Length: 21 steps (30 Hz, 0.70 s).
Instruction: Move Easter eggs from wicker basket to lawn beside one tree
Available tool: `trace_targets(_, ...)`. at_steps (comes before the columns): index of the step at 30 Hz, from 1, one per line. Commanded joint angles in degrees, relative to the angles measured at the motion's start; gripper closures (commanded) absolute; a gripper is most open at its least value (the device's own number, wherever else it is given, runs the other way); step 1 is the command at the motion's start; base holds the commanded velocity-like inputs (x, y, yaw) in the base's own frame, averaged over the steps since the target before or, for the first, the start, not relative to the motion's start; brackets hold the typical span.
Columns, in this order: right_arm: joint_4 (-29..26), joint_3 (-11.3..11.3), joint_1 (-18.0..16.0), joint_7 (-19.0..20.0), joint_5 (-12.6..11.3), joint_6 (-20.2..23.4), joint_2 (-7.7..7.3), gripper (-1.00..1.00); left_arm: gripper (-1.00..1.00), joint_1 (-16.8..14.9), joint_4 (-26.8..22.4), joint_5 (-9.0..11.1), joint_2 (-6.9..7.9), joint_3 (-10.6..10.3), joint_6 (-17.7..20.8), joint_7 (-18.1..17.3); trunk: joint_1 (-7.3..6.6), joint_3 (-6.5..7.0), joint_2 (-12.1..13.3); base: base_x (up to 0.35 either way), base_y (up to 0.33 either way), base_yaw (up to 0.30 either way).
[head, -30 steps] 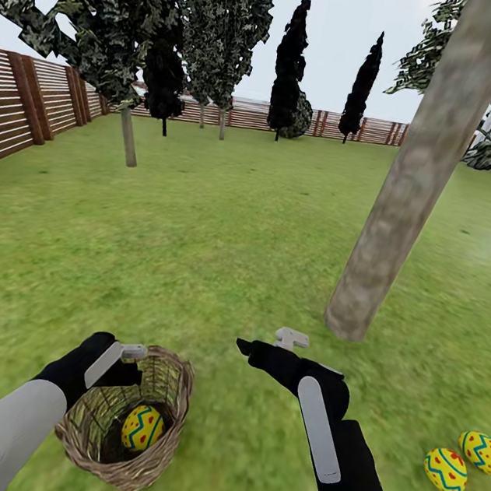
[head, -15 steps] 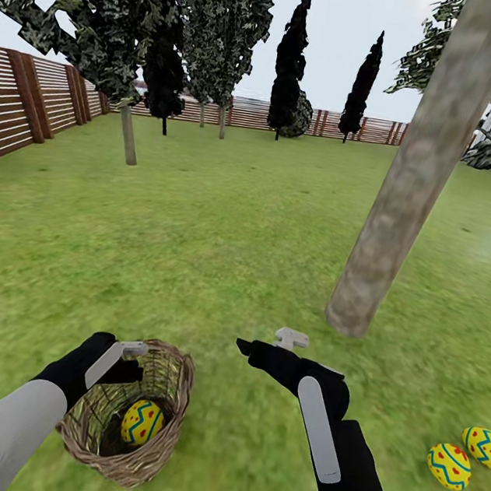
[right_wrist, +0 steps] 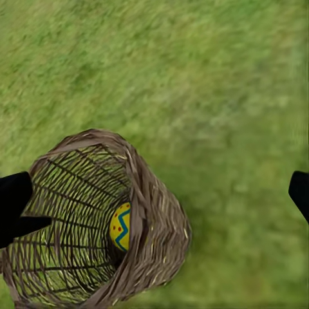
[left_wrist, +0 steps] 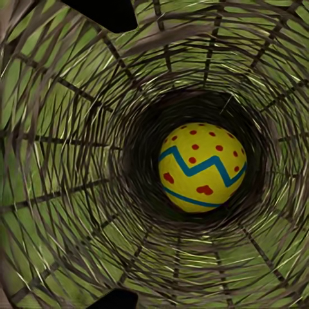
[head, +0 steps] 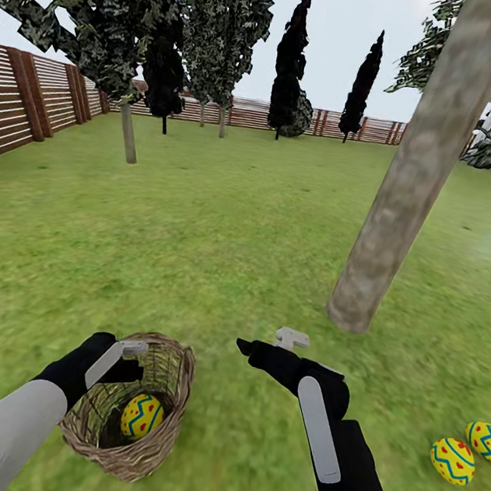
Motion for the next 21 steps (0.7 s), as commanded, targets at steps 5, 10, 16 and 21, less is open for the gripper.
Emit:
trace_targets(5, -0.1, 0.0, 0.0, -0.6, -0.6, 0.2, -0.02, -1.0, -1.0, 0.0, -0.1, 0.6, 0.07, -0.5, 0.1, 0.5, 1.09, -0.96, -2.0, 0.0, 0.0, 0.0)
trace_targets(10, -0.1, 0.0, 0.0, -0.6, -0.6, 0.2, -0.01, -1.0, -1.0, 0.0, -0.1, 0.6, 0.07, -0.5, 0.1, 0.5, 2.19, -1.85, -4.0, 0.0, 0.0, 0.0)
trace_targets(16, -0.1, 0.0, 0.0, -0.6, -0.6, 0.2, -0.06, -1.0, -1.0, 0.0, -0.1, 0.6, 0.05, -0.5, 0.1, 0.5, 3.51, -2.93, -6.5, 0.0, 0.0, 0.0)
trace_targets(21, -0.1, -0.1, 0.0, -0.6, -0.7, 0.2, -0.06, -1.0, -1.0, 0.0, -0.1, 0.6, 0.01, -0.5, 0.1, 0.5, 3.51, -2.93, -6.5, 0.0, 0.0, 0.0)
